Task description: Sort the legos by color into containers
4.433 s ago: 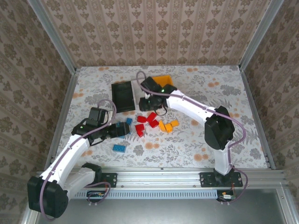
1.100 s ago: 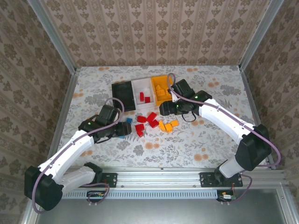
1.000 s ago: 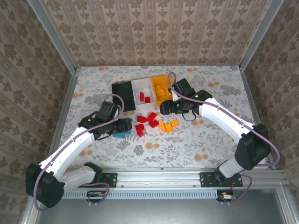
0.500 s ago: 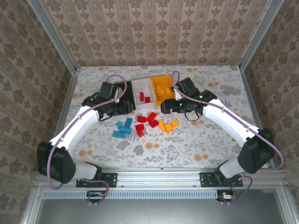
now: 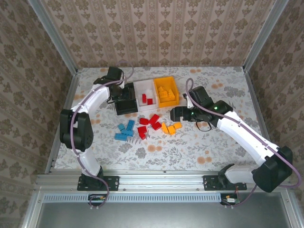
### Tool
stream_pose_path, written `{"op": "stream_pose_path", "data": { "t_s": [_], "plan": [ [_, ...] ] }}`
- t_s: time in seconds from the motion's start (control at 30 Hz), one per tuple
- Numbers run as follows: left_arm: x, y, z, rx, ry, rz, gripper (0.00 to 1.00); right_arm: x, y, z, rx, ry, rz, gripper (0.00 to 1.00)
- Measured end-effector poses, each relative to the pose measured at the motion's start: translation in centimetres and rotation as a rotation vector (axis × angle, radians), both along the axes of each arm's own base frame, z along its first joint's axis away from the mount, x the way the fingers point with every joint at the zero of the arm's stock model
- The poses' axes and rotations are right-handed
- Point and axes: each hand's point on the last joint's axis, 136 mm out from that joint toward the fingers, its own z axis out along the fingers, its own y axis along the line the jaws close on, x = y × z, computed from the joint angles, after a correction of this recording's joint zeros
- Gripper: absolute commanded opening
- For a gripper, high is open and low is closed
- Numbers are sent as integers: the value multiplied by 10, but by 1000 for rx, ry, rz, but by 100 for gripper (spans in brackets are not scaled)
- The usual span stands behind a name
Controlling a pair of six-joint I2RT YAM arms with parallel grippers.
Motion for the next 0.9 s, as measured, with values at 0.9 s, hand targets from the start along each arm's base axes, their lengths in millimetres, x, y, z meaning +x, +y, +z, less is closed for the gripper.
{"op": "stream_pose_path", "data": {
  "t_s": [0.9],
  "plan": [
    [26, 8, -20, -24, 44, 4, 79, -17, -17, -29, -77, 98, -41, 100]
  ]
}}
